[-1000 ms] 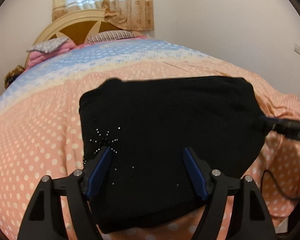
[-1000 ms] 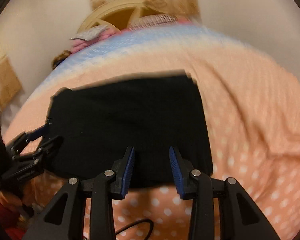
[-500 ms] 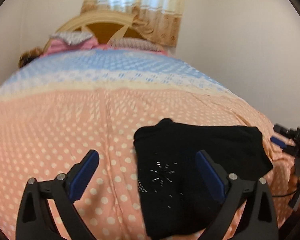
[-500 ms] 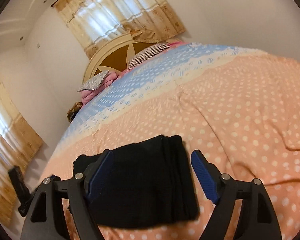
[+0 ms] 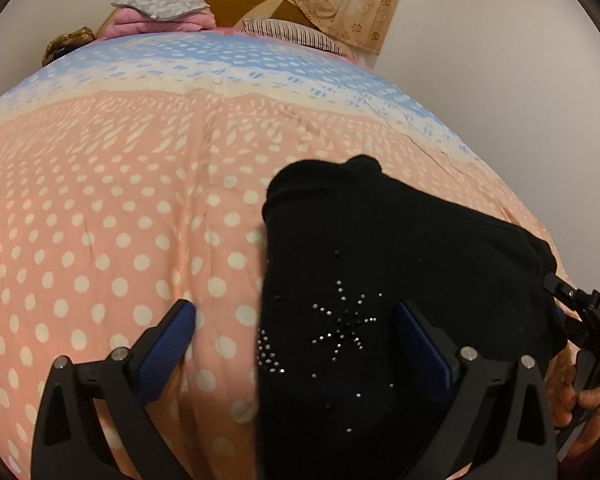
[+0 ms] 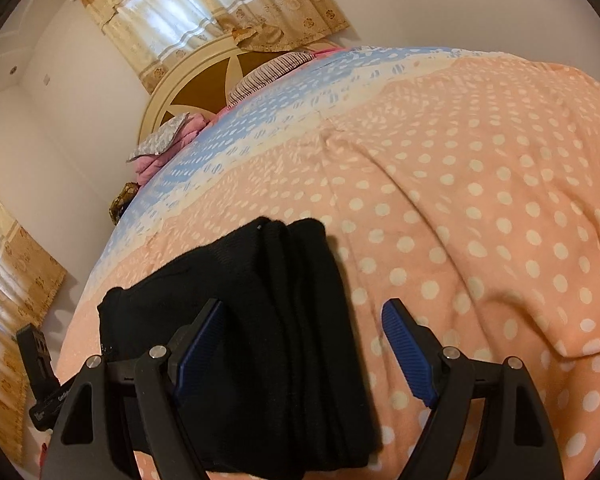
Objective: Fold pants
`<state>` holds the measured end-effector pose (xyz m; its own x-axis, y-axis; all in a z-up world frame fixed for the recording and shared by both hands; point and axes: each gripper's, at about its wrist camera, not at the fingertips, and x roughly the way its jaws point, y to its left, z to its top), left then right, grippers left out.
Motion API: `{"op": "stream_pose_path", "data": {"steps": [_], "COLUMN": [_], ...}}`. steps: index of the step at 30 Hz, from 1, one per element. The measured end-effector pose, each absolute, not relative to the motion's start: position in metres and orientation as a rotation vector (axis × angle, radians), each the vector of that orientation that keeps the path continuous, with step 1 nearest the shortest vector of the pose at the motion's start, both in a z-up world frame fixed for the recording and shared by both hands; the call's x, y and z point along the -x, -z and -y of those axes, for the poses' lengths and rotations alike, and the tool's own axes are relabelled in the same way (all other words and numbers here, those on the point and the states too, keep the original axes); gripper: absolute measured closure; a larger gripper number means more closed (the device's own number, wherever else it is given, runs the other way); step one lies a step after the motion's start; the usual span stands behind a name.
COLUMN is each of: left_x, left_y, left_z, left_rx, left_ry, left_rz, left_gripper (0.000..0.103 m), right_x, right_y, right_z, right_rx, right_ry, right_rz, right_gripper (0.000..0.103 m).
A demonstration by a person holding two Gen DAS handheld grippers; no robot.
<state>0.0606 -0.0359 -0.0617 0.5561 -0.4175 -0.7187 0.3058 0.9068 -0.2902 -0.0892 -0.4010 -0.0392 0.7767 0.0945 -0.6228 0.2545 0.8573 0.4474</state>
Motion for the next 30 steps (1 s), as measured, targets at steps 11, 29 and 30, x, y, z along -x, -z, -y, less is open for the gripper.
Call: {"op": "stream_pose_path", "data": {"steps": [11, 29, 30], "left_x": [-0.055, -0.038, -0.038], "left_y": [0.057, 0.040, 0.039], "left_z": [0.043, 0.054, 0.053], "left_rx": [0.070, -0.069, -0.067], "left_ry": [0.400, 0.342, 0.342], "left_rz": [-0.875, -0.792, -0.790], "left_gripper": [0.016, 0.074, 0.077], "right_x": [0.090, 0.093, 0.093], "right_y": [0.042, 0.034, 0.035], "right_z": [0.359, 0.312, 0.313], "right_rx": [-0.329, -0.037, -0.049], "right_ry": [0.123, 0.214, 0.208], "right_rz": [-0.748, -0.700, -0.701], "right_gripper": [0.036, 0.061, 0.061]}}
